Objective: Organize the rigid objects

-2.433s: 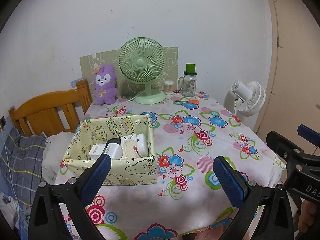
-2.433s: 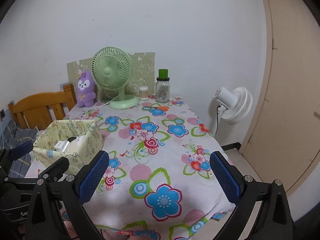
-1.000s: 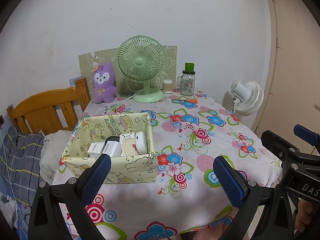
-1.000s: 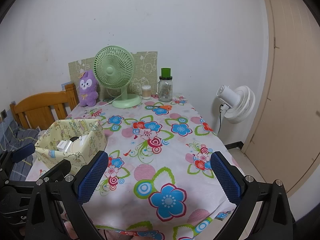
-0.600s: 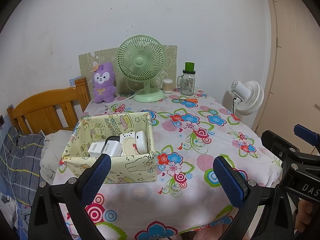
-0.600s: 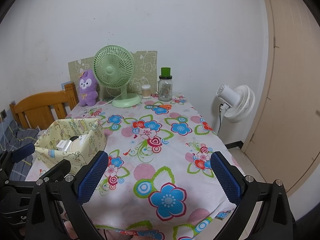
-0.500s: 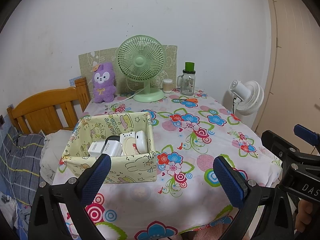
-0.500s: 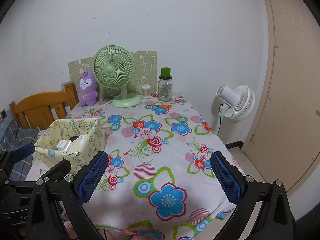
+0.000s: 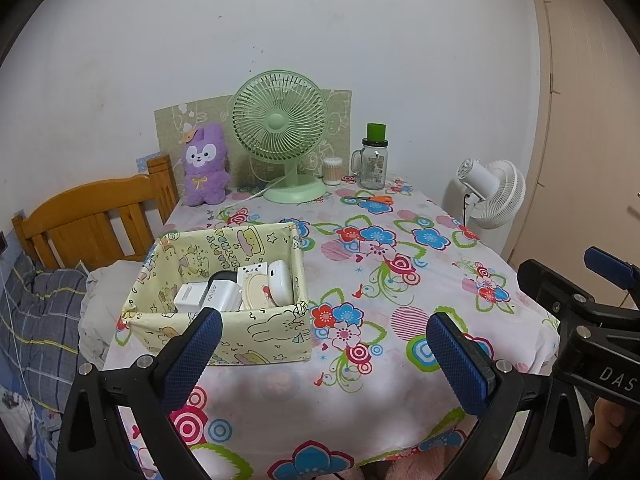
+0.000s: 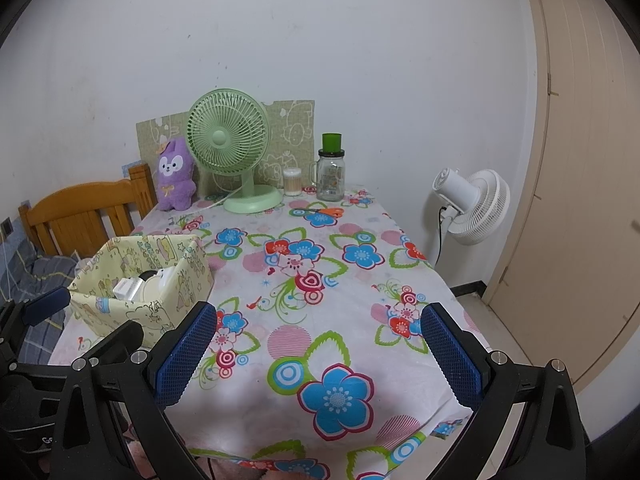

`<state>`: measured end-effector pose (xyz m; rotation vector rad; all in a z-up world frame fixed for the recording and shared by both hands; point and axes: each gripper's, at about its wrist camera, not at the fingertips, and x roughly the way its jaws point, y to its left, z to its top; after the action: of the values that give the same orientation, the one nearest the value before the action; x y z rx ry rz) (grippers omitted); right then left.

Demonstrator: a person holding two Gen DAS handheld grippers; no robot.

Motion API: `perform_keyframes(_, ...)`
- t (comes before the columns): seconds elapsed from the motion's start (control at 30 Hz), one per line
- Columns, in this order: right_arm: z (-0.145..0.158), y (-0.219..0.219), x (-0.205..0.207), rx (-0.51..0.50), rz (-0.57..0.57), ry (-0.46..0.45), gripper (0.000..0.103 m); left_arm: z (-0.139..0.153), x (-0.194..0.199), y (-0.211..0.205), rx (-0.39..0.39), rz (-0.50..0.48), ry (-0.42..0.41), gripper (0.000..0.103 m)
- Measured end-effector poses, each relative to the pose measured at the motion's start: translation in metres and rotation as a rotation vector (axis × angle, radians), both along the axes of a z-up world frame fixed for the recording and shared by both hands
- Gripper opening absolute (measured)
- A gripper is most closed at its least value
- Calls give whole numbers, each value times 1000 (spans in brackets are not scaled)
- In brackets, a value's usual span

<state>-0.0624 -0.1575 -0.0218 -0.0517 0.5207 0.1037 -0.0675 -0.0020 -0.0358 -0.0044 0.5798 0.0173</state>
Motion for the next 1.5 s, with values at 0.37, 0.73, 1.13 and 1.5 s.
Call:
perform_keyframes(0.37,-3,2,-1,2,2,9,103,0,1,2,-2,5,7,103)
perform_keyframes(0.73,-3,3,-2,2,3,5,103,1,1,6,-10,13,14,103)
perform_keyframes(1.13,-4,3,-2,11,7,13,103,-2,4,8,-23,10,21,103)
perform_keyframes(1.5,-5,3,0,8,6,12,103,-3,5,9,-25,11,21,103)
